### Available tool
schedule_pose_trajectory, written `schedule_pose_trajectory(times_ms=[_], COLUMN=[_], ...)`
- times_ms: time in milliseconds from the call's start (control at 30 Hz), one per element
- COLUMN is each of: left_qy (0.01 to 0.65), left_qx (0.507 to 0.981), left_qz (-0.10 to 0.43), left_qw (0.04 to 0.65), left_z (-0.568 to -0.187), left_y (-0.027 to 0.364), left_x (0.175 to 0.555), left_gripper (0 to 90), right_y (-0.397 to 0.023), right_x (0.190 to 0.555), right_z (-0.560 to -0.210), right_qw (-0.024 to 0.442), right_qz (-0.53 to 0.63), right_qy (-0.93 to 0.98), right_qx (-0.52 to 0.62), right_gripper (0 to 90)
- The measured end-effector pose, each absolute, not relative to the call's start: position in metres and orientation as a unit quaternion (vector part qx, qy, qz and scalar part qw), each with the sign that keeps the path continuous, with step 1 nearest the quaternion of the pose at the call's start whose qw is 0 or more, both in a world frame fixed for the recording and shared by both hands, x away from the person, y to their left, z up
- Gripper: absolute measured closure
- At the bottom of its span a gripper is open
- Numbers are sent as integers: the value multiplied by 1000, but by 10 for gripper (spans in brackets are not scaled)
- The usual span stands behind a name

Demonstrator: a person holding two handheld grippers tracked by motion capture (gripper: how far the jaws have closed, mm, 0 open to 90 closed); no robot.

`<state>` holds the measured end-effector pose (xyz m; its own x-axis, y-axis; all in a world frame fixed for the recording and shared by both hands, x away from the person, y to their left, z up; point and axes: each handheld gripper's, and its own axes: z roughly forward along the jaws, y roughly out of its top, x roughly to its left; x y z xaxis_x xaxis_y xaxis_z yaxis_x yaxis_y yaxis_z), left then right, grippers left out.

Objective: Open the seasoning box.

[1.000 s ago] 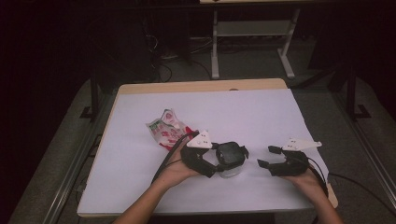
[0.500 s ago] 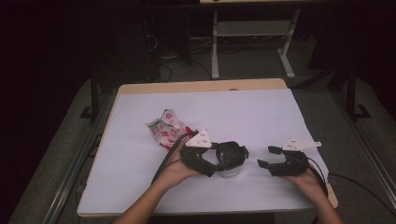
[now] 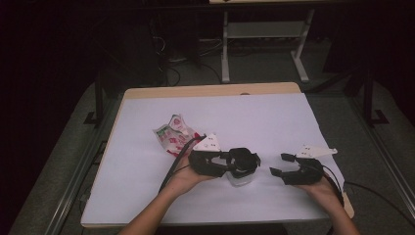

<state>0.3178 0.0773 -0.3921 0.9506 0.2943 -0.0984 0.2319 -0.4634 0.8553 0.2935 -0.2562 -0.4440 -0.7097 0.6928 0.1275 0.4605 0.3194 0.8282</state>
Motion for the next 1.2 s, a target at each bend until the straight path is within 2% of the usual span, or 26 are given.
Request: schedule_pose_trajectory(times_ms=[233,267,600,1200], left_qy=[140,135,104,97], left_qx=[860,860,869,870], left_qz=[31,32,27,12], left_qw=[490,491,483,484], left_z=[-393,-392,-381,-368], left_y=[76,76,68,53], left_x=[322,322,320,329], left_gripper=[875,897,898,898], right_y=[-255,-255,-256,-258], right_x=[294,294,294,294], right_z=[-444,-444,-444,-446], right_qw=[128,128,126,122], right_qz=[459,459,461,464], right_qy=[803,803,803,801], right_qx=[357,357,357,359], right_gripper=[250,250,249,249])
